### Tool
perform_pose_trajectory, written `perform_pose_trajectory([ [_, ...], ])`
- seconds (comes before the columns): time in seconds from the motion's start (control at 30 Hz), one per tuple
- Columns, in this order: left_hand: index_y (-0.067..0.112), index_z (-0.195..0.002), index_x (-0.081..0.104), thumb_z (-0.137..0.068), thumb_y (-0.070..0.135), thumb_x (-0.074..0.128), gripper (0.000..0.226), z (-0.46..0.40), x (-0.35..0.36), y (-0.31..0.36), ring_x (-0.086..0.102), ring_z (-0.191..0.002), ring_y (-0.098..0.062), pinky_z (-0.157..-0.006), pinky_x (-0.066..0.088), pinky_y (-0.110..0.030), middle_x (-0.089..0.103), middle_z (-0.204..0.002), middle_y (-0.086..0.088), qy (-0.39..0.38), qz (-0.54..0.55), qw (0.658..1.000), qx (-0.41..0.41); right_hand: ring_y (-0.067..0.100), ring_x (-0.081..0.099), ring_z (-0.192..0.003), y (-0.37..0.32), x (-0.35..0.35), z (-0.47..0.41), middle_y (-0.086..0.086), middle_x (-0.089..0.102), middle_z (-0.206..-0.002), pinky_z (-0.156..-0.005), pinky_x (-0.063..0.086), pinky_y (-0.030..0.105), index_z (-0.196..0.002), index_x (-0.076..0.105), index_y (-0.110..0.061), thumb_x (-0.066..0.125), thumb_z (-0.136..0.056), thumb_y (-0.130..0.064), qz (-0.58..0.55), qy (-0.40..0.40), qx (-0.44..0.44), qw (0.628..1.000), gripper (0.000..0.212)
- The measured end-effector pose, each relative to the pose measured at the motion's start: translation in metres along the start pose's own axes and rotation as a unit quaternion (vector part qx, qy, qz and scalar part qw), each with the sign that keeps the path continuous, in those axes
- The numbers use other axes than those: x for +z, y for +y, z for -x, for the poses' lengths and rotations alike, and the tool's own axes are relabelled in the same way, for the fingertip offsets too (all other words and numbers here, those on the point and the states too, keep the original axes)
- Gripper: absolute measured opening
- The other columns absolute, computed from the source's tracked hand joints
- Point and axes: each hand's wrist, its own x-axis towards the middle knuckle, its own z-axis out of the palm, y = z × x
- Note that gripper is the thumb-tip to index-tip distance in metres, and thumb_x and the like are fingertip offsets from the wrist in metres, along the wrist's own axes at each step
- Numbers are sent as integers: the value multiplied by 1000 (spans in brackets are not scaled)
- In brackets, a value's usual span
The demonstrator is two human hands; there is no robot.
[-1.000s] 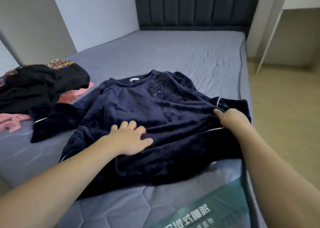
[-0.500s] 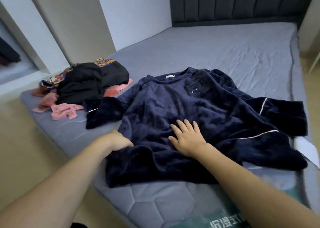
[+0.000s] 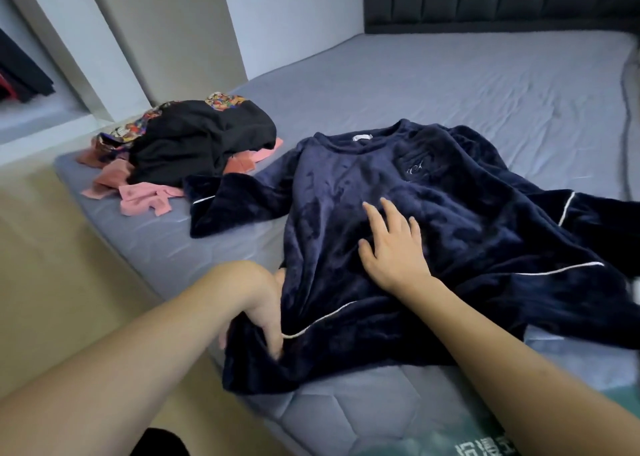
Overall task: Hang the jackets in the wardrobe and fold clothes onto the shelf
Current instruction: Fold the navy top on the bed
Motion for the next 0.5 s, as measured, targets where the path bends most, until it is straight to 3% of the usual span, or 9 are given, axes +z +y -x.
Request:
perform_pose_trajectory([
  [0.1,54,-144,9,-46,55,92,128,4,-33,-19,68,-93,-38,-59,60,-42,41,-146,-12,-27,82,996,-6,24,8,-148,-8,2,-4,7,8,-161,-119,-3,48,-150,28,-25,36,-99,-44,6,-69,-31,997,55],
  [0.17,36,-148,24,-49,73,82,121,-2,-55,-45,68,-91,-35,-70,61,-47,56,-129,-18,56,212,976,-2,21,7,-148,-15,8,-11,5,5,-162,-119,-3,46,-152,23,-27,34,-99,-47,-29,-102,-25,994,57],
  [0.2,21,-147,31,-57,74,76,113,-12,-64,-60,68,-87,-34,-73,60,-46,60,-118,-20,110,302,947,-3,21,7,-148,-21,10,-17,4,5,-162,-119,-3,45,-153,20,-28,34,-99,-47,-43,-107,-26,993,59],
  [0.27,1,-140,40,-76,62,69,93,-39,-80,-86,67,-85,-35,-75,58,-46,62,-109,-23,162,532,831,11,20,8,-148,-38,16,-36,4,7,-162,-119,-2,44,-153,20,-27,32,-99,-50,-52,-127,-22,990,60],
  [0.33,-5,-136,39,-83,55,66,84,-66,-90,-99,66,-94,-39,-77,55,-49,60,-117,-25,129,722,675,74,19,9,-148,-60,22,-60,5,11,-162,-119,1,44,-151,26,-23,29,-99,-54,-53,-157,-2,986,61],
  [0.4,-3,-139,36,-81,59,66,90,-96,-99,-98,60,-110,-43,-91,51,-51,53,-131,-27,104,833,531,119,20,11,-148,-79,31,-80,5,12,-162,-119,4,44,-152,25,-19,27,-99,-56,-49,-171,9,984,65],
  [0.47,3,-144,35,-84,58,63,87,-121,-110,-85,50,-126,-38,-106,42,-47,46,-141,-22,108,890,423,129,19,7,-149,-92,45,-95,5,8,-163,-119,4,43,-155,13,-20,27,-98,-58,-48,-176,3,983,69],
  [0.5,9,-145,38,-88,56,59,77,-131,-118,-75,47,-130,-34,-109,39,-45,46,-143,-18,118,901,398,123,18,4,-149,-95,52,-101,5,5,-163,-119,3,44,-155,6,-22,27,-98,-58,-46,-173,1,984,71],
])
